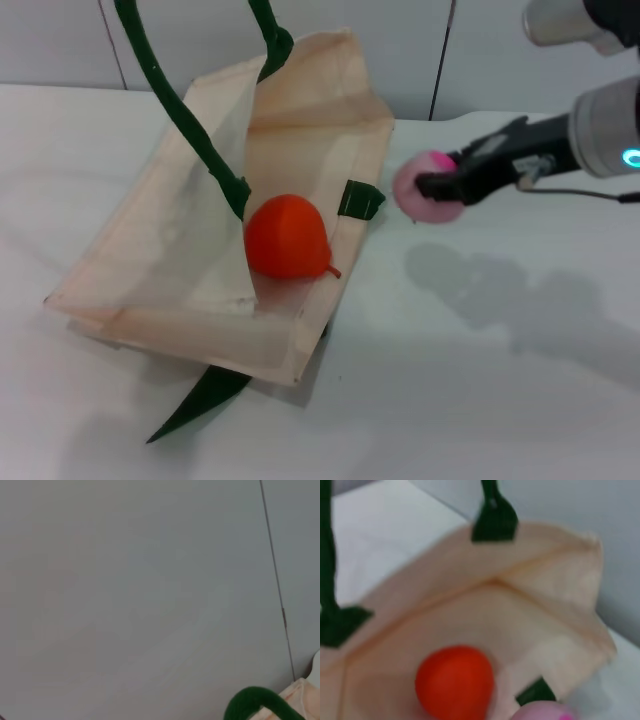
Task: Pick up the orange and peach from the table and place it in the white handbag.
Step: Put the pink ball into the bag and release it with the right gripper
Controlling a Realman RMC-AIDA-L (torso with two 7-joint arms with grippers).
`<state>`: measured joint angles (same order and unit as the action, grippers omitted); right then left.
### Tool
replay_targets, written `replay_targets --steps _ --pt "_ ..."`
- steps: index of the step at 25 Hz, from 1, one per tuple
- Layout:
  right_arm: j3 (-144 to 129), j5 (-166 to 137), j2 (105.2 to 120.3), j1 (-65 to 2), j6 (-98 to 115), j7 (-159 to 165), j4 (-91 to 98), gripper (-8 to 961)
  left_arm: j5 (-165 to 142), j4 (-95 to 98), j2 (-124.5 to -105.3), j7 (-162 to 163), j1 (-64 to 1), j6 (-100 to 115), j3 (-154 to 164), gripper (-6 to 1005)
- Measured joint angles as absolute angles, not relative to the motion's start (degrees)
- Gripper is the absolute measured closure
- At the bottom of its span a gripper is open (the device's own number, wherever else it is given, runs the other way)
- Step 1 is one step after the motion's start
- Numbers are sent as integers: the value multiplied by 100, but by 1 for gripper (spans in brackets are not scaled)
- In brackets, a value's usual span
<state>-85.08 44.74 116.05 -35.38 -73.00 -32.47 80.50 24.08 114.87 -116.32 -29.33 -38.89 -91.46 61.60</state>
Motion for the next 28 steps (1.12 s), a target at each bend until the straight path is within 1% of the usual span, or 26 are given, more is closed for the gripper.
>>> replay_targets --steps 8,15,28 --pt "-8549 4934 11619 -3946 -6801 -3589 7441 610 2418 11438 -11640 -2908 -3950 -9138 6235 815" --pt "-8552 5157 11613 -4111 -6406 -3788 7159 611 2615 11424 -11635 -2859 -4041 -9131 6284 813" --pt "-8734 5835 11606 -4825 -5666 -4446 5956 618 2639 11428 -11629 -2769 -4223 -9132 6355 808"
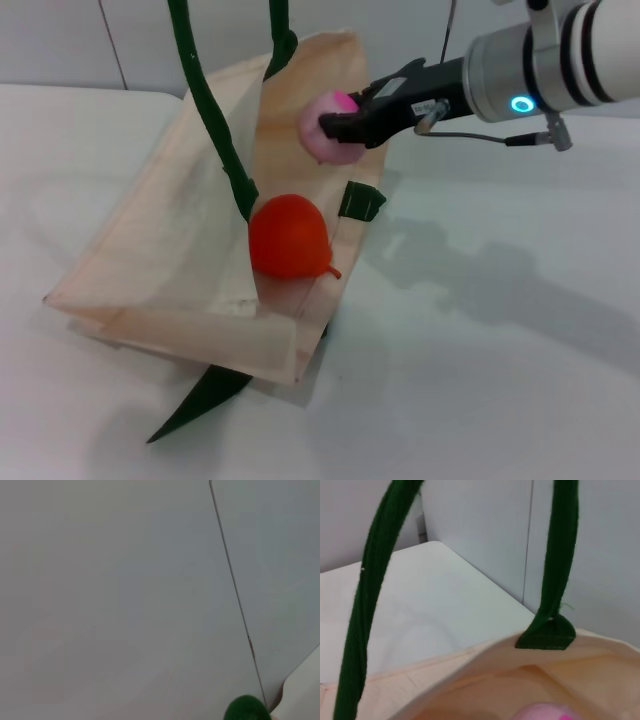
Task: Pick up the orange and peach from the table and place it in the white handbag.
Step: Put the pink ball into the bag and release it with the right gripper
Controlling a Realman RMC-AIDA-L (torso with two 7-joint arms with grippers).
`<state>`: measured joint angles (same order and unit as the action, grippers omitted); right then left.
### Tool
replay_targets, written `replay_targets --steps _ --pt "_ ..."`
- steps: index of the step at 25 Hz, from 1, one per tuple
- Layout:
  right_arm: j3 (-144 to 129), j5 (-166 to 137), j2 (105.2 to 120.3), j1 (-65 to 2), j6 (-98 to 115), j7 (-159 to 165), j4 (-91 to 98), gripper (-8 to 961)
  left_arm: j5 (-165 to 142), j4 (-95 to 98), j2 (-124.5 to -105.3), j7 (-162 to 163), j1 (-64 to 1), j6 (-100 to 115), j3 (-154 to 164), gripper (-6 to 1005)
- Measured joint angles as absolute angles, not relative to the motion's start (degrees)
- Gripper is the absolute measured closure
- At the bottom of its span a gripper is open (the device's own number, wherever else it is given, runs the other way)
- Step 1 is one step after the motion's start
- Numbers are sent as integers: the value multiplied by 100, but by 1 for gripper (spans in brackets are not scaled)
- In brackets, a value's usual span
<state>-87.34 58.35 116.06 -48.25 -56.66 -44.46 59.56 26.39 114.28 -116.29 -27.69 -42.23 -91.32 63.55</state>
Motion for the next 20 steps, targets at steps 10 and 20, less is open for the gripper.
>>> replay_targets --steps 10,20 --pt "-8767 5953 11620 -4945 -5363 -4716 5614 617 2656 11476 -11638 -2722 -4338 -9148 6357 804" --pt "-8987 7095 11625 -5203 -5214 -5602 5059 616 2716 11479 -11628 -2700 -4400 -9141 6416 800"
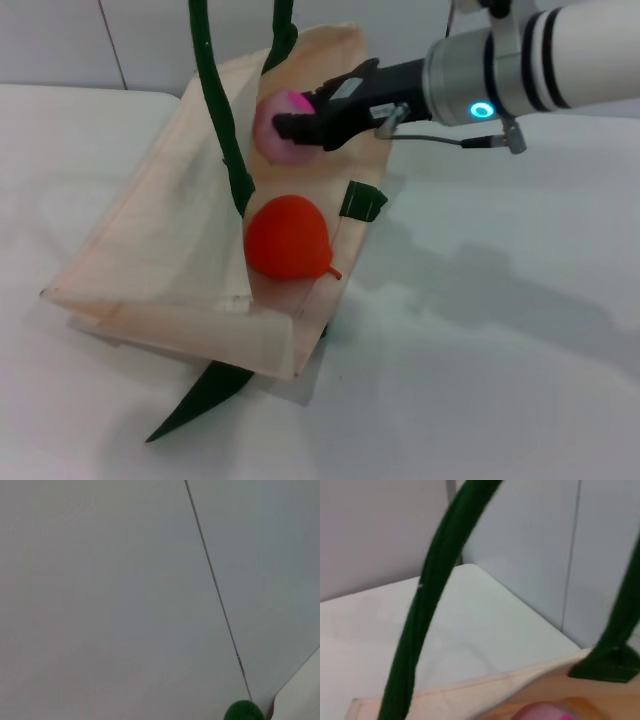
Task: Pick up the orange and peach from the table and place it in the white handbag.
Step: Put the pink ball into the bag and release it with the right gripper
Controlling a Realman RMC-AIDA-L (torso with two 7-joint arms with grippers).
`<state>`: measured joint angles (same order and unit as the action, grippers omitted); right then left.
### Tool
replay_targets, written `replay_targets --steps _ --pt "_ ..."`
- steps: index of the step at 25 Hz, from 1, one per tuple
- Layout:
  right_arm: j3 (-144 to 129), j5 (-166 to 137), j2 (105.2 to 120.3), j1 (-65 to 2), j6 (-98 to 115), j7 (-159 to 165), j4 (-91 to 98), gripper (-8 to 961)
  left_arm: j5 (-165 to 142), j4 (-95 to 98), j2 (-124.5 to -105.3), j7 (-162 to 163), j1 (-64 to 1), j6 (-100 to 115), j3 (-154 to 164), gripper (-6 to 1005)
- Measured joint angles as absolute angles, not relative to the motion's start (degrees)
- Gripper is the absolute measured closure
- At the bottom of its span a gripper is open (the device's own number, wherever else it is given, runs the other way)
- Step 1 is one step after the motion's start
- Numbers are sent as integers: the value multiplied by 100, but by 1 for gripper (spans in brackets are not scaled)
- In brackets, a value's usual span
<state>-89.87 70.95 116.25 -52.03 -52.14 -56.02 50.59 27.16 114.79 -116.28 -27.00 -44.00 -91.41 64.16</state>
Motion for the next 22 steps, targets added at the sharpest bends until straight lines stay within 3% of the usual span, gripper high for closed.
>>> replay_targets --steps 17,22 --pt "-9480 7340 11649 -5553 -4614 -5832 4609 619 2787 11477 -11627 -2698 -4464 -9131 6461 793" --pt "-9706 7461 11645 -5567 -4354 -5836 4568 560 2787 11448 -11628 -2698 -4465 -9131 6504 791"
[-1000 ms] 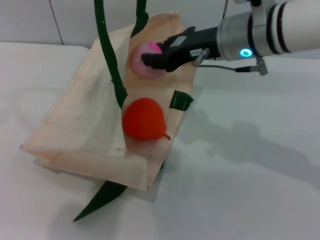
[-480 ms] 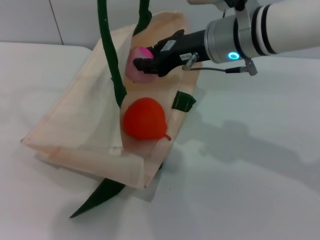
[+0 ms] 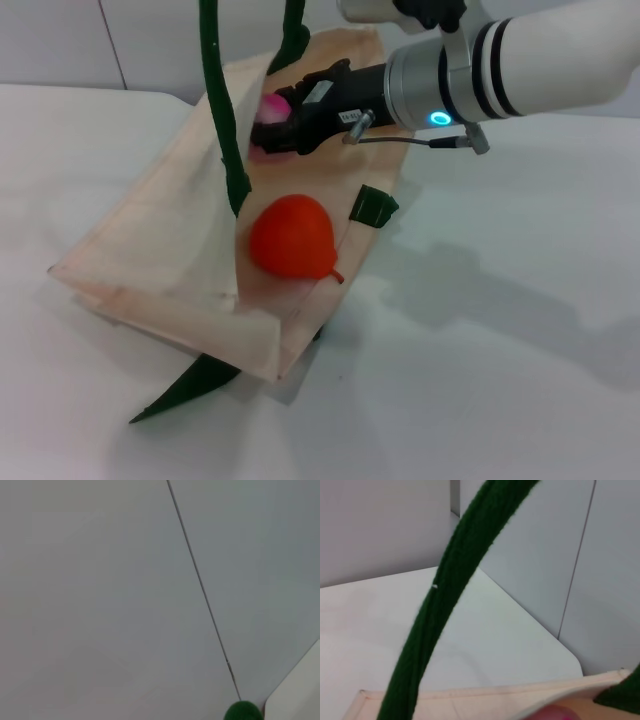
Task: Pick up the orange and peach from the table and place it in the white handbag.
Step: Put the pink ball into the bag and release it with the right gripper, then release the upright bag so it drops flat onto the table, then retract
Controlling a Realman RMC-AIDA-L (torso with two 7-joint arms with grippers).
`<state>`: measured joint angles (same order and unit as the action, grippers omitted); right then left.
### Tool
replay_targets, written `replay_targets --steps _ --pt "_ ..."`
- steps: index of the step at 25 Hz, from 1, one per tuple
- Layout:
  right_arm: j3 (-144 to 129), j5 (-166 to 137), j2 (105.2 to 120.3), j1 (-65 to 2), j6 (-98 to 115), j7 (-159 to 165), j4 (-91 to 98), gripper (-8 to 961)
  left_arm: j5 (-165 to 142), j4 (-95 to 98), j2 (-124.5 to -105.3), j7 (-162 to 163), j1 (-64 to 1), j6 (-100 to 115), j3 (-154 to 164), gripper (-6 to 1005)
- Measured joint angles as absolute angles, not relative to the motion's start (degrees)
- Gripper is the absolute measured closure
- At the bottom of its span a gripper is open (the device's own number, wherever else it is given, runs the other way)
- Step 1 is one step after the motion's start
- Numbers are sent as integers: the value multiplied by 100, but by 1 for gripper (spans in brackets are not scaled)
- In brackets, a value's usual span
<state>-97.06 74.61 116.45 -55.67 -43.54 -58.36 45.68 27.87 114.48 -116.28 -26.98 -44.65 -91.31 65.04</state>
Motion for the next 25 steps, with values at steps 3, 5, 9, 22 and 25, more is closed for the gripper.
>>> replay_targets --steps 3,5,9,22,25 --pt "-9709 7486 11641 -5573 -4335 -5811 4501 443 2787 11453 -11628 -2698 -4456 -9131 6504 790" --pt "-9678 7491 11632 -5567 -4331 -5801 4431 364 2783 11463 -11628 -2698 -4436 -9131 6504 789" --pt "-9574 7490 11608 -5549 -4361 -5779 4339 258 2753 11474 -11628 -2698 -4404 -9131 6485 787" --pt "-8261 5420 11553 -5022 -5199 -4735 4875 216 2745 11564 -11614 -2713 -4114 -9062 6290 782" --pt "-7852 5212 11550 -4849 -5358 -4729 5030 217 2772 11566 -11621 -2722 -4039 -8897 6288 781"
